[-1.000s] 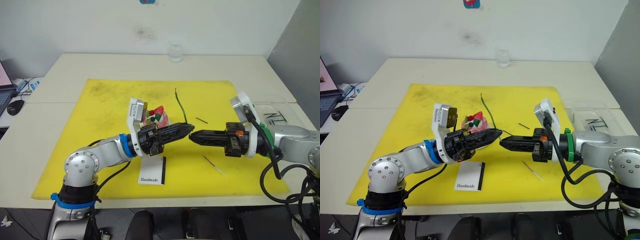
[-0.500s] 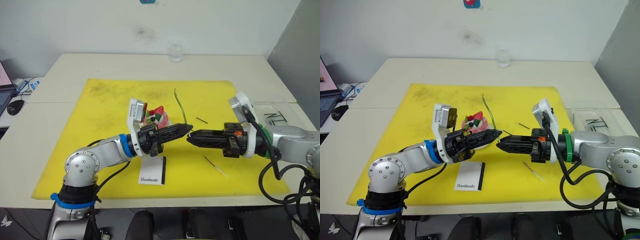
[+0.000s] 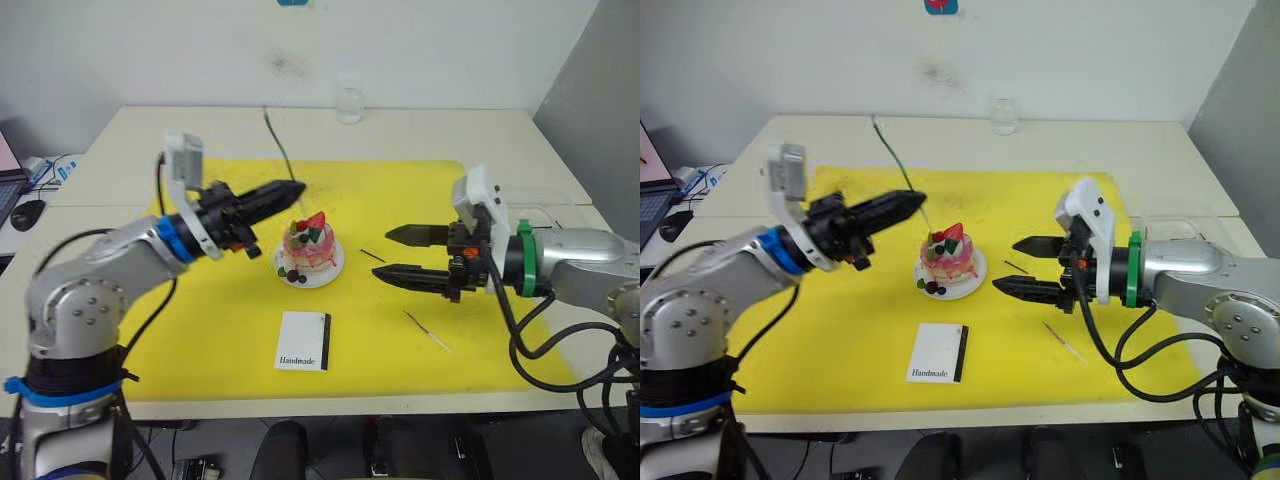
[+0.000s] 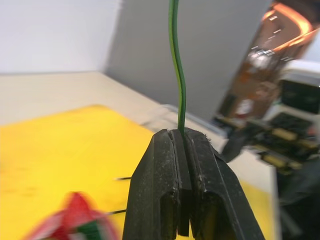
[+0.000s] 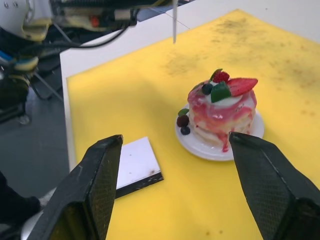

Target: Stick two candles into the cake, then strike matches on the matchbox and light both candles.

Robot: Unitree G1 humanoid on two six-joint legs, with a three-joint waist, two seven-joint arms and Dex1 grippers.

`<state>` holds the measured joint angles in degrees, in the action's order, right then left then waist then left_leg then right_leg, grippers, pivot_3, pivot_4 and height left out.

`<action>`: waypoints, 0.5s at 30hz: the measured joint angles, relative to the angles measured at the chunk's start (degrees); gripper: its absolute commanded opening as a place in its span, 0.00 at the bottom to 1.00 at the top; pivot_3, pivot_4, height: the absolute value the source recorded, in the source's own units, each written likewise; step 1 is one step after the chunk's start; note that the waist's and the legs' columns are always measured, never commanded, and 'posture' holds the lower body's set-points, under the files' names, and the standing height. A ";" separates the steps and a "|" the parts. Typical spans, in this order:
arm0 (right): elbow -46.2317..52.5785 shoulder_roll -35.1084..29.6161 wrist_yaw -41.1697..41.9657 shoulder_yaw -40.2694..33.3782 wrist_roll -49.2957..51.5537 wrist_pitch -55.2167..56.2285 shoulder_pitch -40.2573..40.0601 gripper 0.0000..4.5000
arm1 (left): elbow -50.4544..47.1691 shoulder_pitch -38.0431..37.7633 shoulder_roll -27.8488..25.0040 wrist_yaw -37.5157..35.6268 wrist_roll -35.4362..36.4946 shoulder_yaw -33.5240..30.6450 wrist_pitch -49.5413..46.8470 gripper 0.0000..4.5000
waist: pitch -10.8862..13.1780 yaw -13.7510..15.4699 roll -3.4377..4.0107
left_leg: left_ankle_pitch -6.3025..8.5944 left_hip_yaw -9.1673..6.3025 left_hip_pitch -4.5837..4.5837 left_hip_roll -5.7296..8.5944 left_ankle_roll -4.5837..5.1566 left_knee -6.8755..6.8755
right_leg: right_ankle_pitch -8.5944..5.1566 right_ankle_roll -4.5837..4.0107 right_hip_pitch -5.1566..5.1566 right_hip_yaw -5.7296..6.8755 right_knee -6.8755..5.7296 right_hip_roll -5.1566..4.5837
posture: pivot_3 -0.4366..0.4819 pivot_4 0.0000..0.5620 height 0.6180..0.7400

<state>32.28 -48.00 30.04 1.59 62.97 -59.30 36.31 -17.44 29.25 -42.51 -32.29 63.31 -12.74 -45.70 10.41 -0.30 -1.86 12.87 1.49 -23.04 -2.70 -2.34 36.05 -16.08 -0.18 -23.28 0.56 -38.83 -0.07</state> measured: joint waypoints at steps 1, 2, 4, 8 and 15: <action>-0.10 1.00 0.37 1.12 -1.84 0.72 0.75 0.80 | 1.47 0.05 -0.96 -1.41 -3.24 0.01 1.92 0.00 | 0.00 0.01 0.00 | 0.00 0.02 0.00 0.01 0.00 0.00 | 0.00 0.00 -0.01 -0.01 0.01 -0.01 | 0.48 0.27 0.96; -0.50 2.07 0.65 2.61 -4.16 1.66 1.55 0.80 | 3.07 0.17 -1.16 -2.81 -6.39 0.19 4.06 0.00 | 0.00 0.02 0.00 | 0.00 0.04 0.00 0.01 0.00 0.00 | 0.00 0.00 -0.01 -0.01 0.01 -0.04 | 0.48 0.27 0.96; -1.55 3.59 1.23 5.84 -9.05 3.42 3.11 0.80 | 6.00 0.36 -0.93 -5.02 -11.83 1.81 8.08 0.00 | 0.00 0.04 0.00 | 0.00 0.05 -0.03 0.00 0.00 0.00 | 0.00 0.00 -0.01 -0.01 0.02 -0.09 | 0.48 0.27 0.96; -3.53 4.85 2.55 10.78 -17.59 6.44 5.40 0.80 | 11.72 0.39 1.77 -8.58 -19.91 4.92 14.43 0.00 | 0.00 0.22 -0.01 | 0.00 0.03 -0.21 -0.07 0.00 0.03 | 0.00 0.00 -0.12 0.02 0.03 -0.16 | 0.48 0.27 0.96; -3.54 7.02 2.63 12.78 -24.70 7.70 4.85 0.80 | 16.80 0.41 5.86 -12.69 -25.55 7.39 18.25 0.00 | 0.00 0.18 -0.02 | -0.01 0.01 -0.76 -0.09 0.00 0.11 | 0.02 -0.01 -0.69 0.03 -0.11 -0.19 | 0.48 0.27 0.96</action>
<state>28.73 -40.99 32.68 14.37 38.27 -51.61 41.17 -0.65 29.66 -36.64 -44.98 37.76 -5.35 -27.45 10.41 -0.13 -1.88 12.86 1.50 -23.80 -2.79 -2.34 36.16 -16.06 -0.19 -23.97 0.59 -38.94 -0.26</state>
